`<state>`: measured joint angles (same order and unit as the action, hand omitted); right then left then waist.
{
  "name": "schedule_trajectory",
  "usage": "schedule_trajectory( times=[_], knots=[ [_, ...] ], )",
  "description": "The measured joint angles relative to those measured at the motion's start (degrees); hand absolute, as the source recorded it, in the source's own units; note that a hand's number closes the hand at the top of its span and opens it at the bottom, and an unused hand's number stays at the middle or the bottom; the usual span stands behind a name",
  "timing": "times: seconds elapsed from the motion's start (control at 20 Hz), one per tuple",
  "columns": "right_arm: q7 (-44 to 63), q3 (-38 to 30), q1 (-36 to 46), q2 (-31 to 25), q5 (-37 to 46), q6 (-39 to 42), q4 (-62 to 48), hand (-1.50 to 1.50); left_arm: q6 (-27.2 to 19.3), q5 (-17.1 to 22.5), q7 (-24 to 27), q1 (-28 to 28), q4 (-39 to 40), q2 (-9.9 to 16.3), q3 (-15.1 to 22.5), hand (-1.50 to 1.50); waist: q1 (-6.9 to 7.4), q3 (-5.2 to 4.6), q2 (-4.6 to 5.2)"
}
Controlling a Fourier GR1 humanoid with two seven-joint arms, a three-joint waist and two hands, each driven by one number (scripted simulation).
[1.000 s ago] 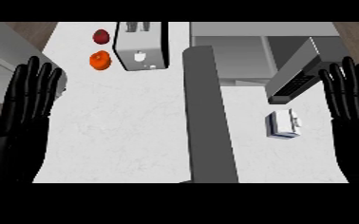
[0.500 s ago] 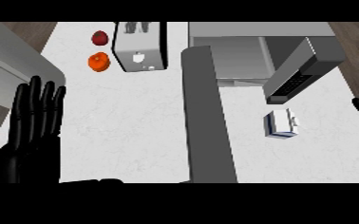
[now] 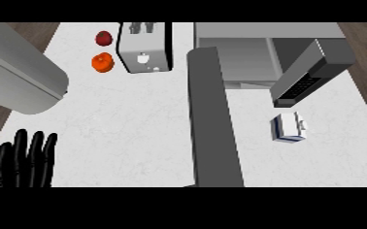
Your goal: Pick up the milk, place it into the microwave and close the microwave
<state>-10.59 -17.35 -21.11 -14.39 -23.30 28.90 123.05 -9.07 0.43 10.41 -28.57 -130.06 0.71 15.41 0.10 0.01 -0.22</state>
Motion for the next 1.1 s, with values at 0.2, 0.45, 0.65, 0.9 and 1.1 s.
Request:
schedule_trajectory(
  times=[0.2, 0.45, 0.65, 0.9, 1.1],
  knots=[
    [-2.6, -0.24, -0.6, 2.14, 4.76, 1.08, -0.92, -1.5, 2.16, 1.83, 4.51, -5.84, -0.84, 1.34, -0.21, -1.5, 0.18, -0.02, 0.02],
    [-4.26, 0.5, -0.04, 4.52, 9.93, 1.01, -2.55, -1.5, 5.15, 4.86, 9.58, -13.36, -2.49, 3.2, -1.11, -1.5, 0.39, -0.01, 0.04],
    [-6.02, 1.06, 2.99, 5.61, 14.51, -0.06, -6.79, -1.5, 7.34, 6.58, 12.71, -18.33, -3.92, 4.28, -1.67, -1.5, 0.62, 0.0, 0.05],
    [-8.73, 1.95, 6.58, 6.7, 20.18, -1.87, -12.67, -1.5, 9.93, 8.56, 16.89, -20.82, -1.81, 5.07, -3.98, -1.5, 0.61, -0.01, 0.1],
    [-12.29, 2.62, 8.28, 6.78, 24.59, -2.69, -17.47, -1.5, 11.72, 9.77, 19.61, -23.96, -1.65, 5.36, -5.14, -1.5, 0.64, 0.0, 0.1]
  ],
)
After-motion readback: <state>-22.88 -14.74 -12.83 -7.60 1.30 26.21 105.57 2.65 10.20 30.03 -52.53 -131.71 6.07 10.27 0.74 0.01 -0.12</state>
